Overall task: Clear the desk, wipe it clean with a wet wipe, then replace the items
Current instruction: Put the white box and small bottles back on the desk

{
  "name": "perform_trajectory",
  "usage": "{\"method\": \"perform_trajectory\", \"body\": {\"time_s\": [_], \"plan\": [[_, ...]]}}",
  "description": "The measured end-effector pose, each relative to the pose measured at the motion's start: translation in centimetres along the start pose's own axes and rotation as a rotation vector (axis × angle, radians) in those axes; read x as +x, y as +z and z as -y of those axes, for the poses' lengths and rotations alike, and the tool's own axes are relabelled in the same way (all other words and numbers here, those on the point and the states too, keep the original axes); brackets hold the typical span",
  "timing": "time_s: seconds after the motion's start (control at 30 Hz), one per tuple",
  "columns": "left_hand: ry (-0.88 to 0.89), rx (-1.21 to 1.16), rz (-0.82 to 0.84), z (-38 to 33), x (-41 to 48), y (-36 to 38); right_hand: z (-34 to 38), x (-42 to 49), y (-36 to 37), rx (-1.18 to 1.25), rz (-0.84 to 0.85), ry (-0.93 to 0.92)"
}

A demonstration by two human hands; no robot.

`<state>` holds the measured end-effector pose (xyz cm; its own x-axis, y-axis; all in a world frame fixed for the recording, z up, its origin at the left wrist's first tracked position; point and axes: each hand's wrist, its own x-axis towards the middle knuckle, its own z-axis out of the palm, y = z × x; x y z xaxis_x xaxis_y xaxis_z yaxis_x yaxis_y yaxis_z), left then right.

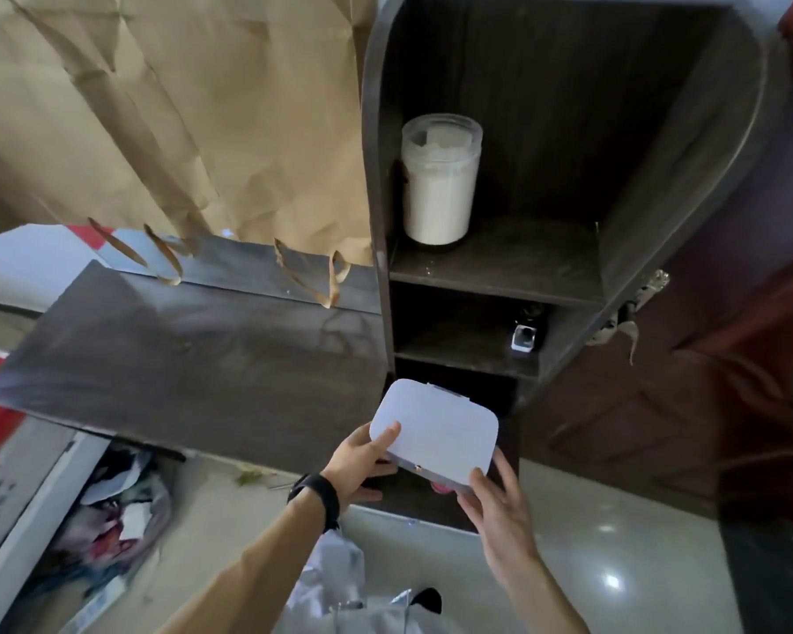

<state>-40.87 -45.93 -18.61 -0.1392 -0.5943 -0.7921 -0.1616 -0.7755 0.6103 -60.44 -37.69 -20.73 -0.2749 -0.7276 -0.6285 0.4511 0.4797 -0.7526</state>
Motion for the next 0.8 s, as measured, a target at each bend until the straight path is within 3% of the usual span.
{"method": "perform_trajectory", "body": {"time_s": [0.2,0.4,0.5,0.67,0.8], "plan": [[-0.05,-0.134,-0.06,4.2,0.2,-6.4,-3.9,-0.5,4.0,-0.186,0.092,0.053],[-0.096,-0.344,-0.12,5.7,1.6,-17.7,-6.3,1.4,12.7,-0.584,0.267,0.053],[-0.091,-0.413,-0.2,3.5,3.1,-24.0,-6.5,3.6,17.8,-0.834,0.22,0.001],[-0.033,-0.491,-0.218,-2.2,7.2,-32.9,-6.4,8.4,25.5,-1.466,0.105,-0.277],[-0.001,-0.477,-0.217,-6.4,10.6,-37.3,-5.9,11.6,30.4,-1.725,0.09,-0.253]]}}
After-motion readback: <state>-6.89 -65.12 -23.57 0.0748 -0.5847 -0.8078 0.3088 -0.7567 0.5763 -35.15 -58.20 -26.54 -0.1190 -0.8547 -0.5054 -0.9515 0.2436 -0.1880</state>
